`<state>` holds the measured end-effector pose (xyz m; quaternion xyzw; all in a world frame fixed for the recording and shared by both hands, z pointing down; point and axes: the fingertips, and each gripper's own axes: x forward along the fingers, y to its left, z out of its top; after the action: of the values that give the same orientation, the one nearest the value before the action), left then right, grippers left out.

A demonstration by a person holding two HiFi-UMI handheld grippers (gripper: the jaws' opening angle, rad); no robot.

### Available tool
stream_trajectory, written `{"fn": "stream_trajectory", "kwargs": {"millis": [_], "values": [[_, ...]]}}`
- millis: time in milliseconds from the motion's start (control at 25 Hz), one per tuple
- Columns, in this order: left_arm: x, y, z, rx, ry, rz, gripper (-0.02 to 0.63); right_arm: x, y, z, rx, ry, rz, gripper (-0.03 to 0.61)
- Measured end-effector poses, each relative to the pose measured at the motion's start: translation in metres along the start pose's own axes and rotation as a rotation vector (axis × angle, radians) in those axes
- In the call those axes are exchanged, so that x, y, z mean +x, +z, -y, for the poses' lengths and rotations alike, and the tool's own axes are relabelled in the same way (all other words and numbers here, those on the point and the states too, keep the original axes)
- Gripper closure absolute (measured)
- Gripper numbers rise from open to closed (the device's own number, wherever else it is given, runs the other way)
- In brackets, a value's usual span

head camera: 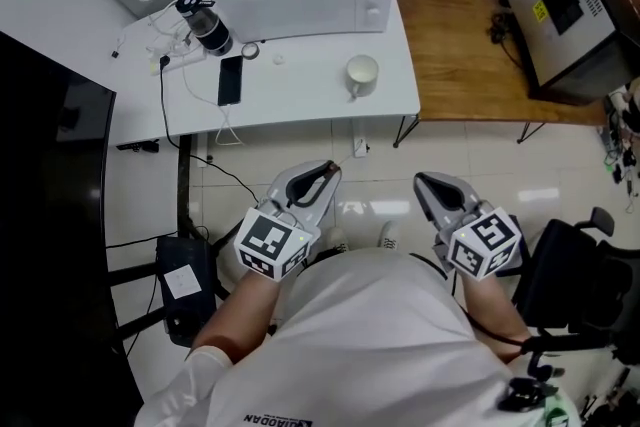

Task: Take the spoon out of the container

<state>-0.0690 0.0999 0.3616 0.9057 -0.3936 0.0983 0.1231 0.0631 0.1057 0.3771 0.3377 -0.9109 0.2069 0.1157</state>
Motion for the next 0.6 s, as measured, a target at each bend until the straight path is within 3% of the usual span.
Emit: {"fn": "stream_trajectory", "kwargs": {"millis": [600], "values": [[0.0078, 0.0013, 0.0008, -0.002, 0.022, 0.000, 0.559, -0.0057, -0.0083, 0.0016, -0.010, 0.009, -0.031, 0.572]]}}
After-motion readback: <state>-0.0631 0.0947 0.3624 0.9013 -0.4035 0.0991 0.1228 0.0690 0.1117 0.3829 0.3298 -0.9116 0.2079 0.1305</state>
